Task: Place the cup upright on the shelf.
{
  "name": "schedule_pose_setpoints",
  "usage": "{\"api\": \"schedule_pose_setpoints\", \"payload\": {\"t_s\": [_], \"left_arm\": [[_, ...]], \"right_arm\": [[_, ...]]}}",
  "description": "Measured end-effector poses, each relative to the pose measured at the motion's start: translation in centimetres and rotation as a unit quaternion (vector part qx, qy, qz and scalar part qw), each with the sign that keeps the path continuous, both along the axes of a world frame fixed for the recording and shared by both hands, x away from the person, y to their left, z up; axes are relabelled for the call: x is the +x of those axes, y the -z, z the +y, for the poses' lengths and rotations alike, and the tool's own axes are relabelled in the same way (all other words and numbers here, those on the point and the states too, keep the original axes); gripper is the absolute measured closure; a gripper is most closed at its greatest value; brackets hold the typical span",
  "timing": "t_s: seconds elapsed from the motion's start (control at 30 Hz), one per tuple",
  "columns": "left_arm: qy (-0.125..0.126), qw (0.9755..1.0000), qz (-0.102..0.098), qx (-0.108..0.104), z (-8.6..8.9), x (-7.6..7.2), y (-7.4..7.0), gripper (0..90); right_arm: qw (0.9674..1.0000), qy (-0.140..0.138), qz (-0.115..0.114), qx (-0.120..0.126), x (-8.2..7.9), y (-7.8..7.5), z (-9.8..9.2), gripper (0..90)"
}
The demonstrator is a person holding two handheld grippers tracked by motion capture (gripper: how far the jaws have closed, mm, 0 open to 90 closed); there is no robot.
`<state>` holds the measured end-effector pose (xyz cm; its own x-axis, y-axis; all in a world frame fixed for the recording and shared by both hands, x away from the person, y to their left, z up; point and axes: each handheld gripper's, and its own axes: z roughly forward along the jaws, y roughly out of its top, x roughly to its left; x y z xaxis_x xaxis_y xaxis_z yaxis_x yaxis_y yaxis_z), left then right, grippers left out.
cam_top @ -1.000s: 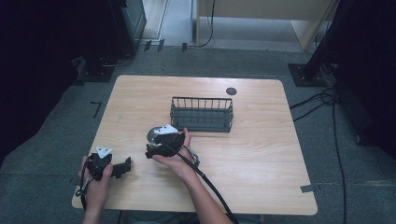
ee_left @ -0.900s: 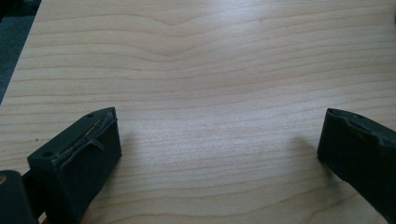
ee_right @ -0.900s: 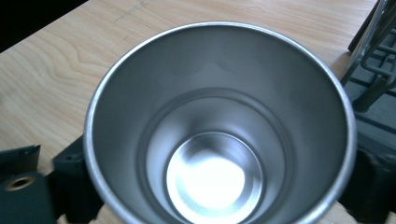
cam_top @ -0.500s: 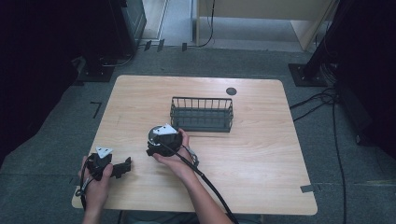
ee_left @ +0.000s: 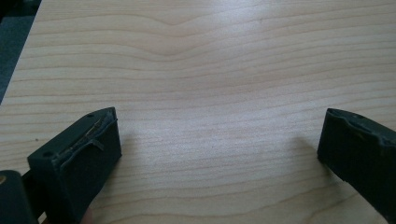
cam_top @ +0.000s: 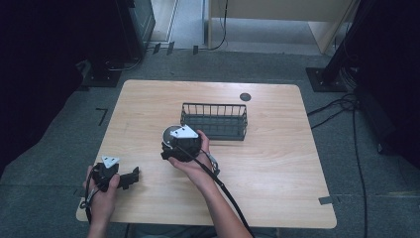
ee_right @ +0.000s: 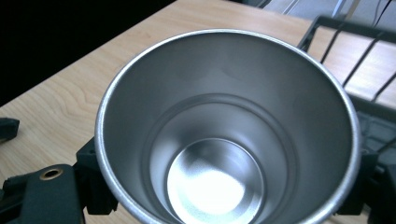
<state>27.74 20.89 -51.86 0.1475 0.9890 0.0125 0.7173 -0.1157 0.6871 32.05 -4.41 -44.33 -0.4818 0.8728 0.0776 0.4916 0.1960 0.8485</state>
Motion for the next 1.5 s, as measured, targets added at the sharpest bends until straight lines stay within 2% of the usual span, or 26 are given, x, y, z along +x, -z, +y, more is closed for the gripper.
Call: {"api": "schedule_pose_setpoints", "payload": {"t_s": [0.03,0.2,0.47,0.8,1.13,1.5], "left_arm": [[0.000,1.0000,0.000,0.000,0.0,0.0,0.0,0.0],[0.000,1.0000,0.000,-0.001,0.0,0.0,0.0,0.0],[0.000,1.0000,0.000,-0.001,0.0,0.0,0.0,0.0],[0.000,1.0000,0.000,-0.001,0.0,0.0,0.0,0.0],[0.000,1.0000,0.000,0.000,0.0,0.0,0.0,0.0],[0.000,1.0000,0.000,-0.001,0.0,0.0,0.0,0.0]], "right_arm": [[0.9999,0.003,-0.010,0.002,-0.1,-0.5,-0.4,17.5],[0.9996,0.009,-0.027,0.006,-0.1,-1.5,-1.3,17.5],[0.9988,0.027,-0.040,0.008,0.3,-2.6,-2.8,17.5],[0.9960,0.065,-0.060,0.006,1.3,-4.6,-5.7,17.5],[0.9937,0.089,-0.068,0.001,2.2,-5.6,-7.5,17.5],[0.9893,0.128,-0.071,0.000,3.9,-6.0,-10.3,17.6]]}}
